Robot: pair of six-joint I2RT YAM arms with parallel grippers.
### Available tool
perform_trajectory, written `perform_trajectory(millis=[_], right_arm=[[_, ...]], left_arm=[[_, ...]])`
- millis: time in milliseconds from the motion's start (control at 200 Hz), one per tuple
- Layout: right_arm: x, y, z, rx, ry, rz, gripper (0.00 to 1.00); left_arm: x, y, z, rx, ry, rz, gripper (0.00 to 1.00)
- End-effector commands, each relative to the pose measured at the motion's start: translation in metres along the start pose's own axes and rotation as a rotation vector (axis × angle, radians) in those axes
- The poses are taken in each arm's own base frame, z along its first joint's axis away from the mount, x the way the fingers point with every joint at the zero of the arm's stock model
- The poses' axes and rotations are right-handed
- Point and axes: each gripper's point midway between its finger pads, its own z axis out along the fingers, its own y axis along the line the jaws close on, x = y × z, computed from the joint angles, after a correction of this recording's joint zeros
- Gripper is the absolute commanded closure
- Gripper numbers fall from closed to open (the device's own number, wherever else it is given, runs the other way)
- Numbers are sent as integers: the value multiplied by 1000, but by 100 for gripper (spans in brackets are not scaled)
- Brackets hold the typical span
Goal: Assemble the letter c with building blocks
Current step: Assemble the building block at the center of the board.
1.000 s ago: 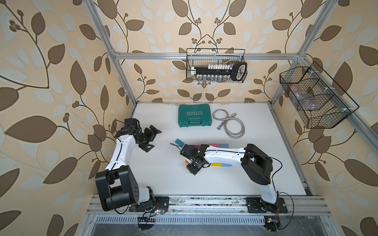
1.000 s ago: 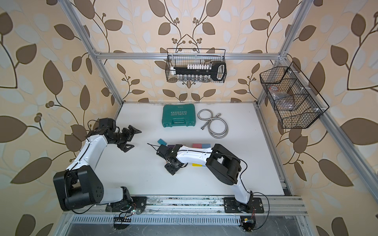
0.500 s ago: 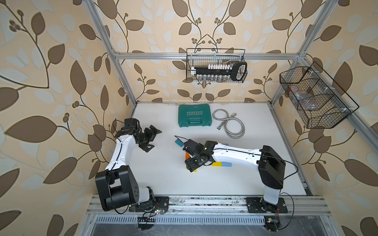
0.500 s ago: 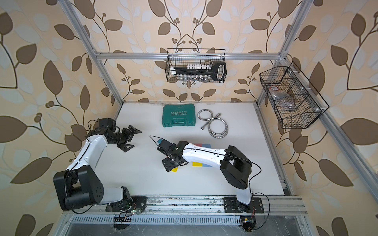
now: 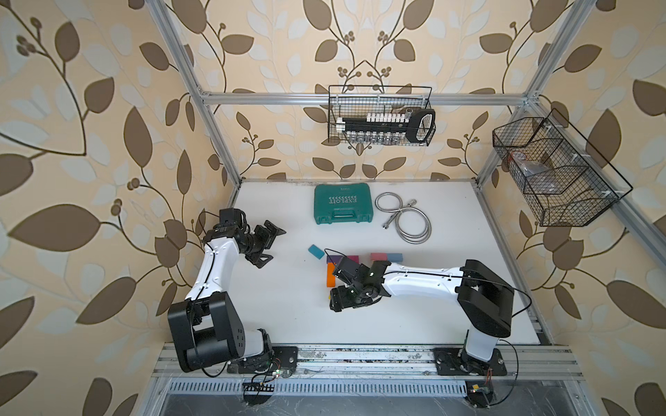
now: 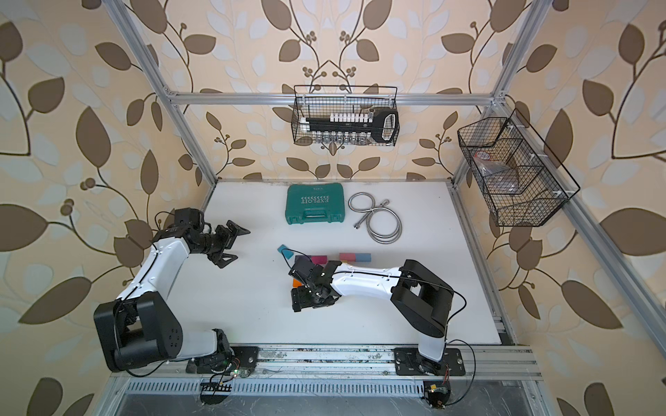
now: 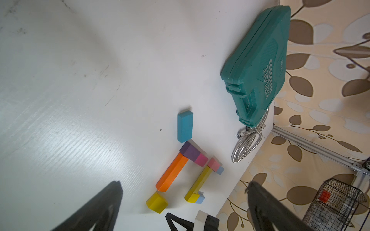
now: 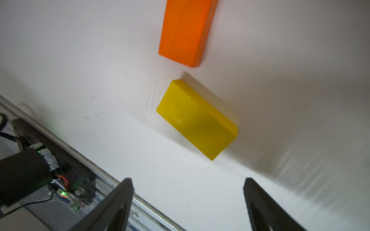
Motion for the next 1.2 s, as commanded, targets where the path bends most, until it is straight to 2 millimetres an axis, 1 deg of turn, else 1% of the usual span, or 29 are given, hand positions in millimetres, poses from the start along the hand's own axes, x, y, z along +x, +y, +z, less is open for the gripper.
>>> perform_trajectory(millis=[0,270,580,995,1195], right_arm=[[-2,14,10,-70,8,49,15],[-8,17,19,-89,24,71,15],[-16,17,23,-95,23,81,15],[-27,15,22,-103,14,89,15],[-33,18,21,-114,5,83,15]], left_arm=[[0,-14,-10,40,-18,32,1],[0,-13,-9,41,-18,29,1],[-1,-13,-8,38,-18,27,1],[-1,-13,-8,38,-18,26,1],[-1,-13,-9,38,-19,26,1]])
